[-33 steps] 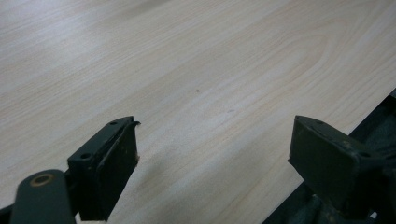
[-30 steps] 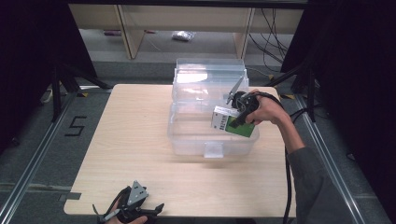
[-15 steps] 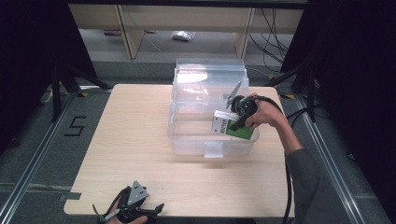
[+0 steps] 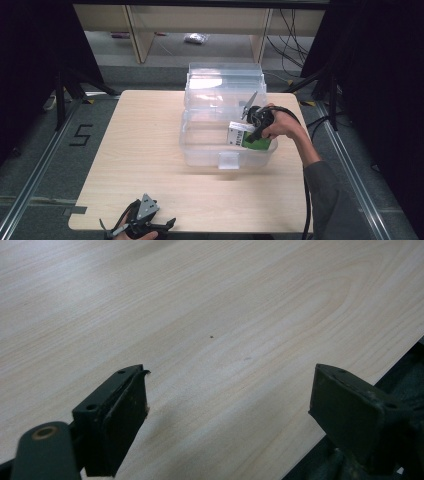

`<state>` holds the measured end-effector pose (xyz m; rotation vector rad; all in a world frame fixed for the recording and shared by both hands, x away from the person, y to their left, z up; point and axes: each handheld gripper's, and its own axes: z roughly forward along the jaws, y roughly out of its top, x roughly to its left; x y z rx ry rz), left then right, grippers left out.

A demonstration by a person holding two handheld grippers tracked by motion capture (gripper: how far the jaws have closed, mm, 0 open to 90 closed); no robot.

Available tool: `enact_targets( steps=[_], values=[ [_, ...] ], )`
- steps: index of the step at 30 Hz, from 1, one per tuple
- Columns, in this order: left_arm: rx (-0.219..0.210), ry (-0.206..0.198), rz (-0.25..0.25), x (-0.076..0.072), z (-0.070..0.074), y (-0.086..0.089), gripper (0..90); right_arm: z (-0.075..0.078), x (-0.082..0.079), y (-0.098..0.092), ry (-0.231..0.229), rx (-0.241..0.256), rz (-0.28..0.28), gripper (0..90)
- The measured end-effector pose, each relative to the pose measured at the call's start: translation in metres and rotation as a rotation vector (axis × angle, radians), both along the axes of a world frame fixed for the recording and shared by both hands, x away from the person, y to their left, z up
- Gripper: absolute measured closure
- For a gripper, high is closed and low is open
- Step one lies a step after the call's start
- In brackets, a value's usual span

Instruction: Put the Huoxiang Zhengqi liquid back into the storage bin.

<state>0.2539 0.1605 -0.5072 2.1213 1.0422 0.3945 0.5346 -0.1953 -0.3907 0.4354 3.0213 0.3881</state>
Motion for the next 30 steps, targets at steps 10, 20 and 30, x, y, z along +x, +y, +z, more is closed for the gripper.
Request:
enact_targets(
  steps=[10, 20, 30],
  values=[
    [-0.007, 0.000, -0.003, 0.000, 0.000, 0.000, 14.8, -0.005, 0.002, 0.002, 0.000, -0.013, 0.016, 64.5],
    [0.005, 0.009, -0.016, 0.001, 0.001, 0.001, 14.8, -0.013, 0.002, 0.007, 0.023, -0.043, -0.002, 64.4],
    [0.006, -0.003, -0.004, 0.001, 0.000, 0.001, 14.8, -0.022, 0.002, 0.006, 0.026, -0.044, -0.006, 64.3]
  ],
)
